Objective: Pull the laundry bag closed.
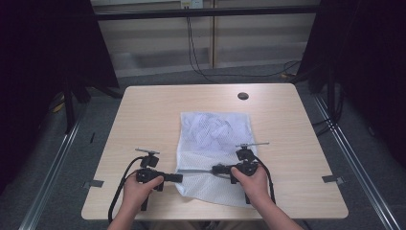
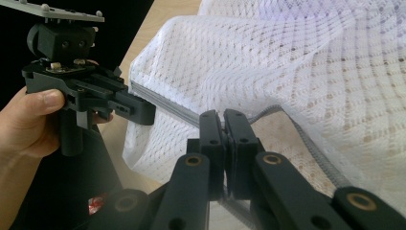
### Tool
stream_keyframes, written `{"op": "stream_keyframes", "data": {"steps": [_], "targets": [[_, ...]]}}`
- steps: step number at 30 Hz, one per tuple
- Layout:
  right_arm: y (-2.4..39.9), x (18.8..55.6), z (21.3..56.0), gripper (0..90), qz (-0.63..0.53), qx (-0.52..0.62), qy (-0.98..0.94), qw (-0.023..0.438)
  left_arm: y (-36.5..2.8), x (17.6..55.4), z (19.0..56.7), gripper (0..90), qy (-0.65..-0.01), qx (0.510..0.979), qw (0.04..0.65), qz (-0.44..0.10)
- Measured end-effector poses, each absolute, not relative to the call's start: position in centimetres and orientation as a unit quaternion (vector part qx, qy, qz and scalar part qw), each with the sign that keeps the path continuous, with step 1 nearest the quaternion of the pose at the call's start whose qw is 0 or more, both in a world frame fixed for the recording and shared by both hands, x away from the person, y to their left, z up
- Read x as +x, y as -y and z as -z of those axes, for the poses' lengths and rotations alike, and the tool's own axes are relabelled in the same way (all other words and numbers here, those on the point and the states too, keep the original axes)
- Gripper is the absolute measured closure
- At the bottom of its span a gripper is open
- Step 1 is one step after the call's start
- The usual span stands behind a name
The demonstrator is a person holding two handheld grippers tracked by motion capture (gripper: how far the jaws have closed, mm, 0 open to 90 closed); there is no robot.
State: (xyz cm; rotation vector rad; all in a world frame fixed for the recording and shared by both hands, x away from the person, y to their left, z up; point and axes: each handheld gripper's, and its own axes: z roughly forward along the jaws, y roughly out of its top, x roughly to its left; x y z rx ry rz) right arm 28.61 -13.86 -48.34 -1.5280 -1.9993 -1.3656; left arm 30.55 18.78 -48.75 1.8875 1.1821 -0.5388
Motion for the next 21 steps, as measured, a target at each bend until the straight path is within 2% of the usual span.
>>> {"op": "stream_keyframes", "data": {"steps": [21], "targets": [[14.31,28.53,48.33,87.4,0.472,-0.528,0.692,0.139,-18.78,30.54,48.73,88.5,-0.471,0.75,0.41,0.22]]}}
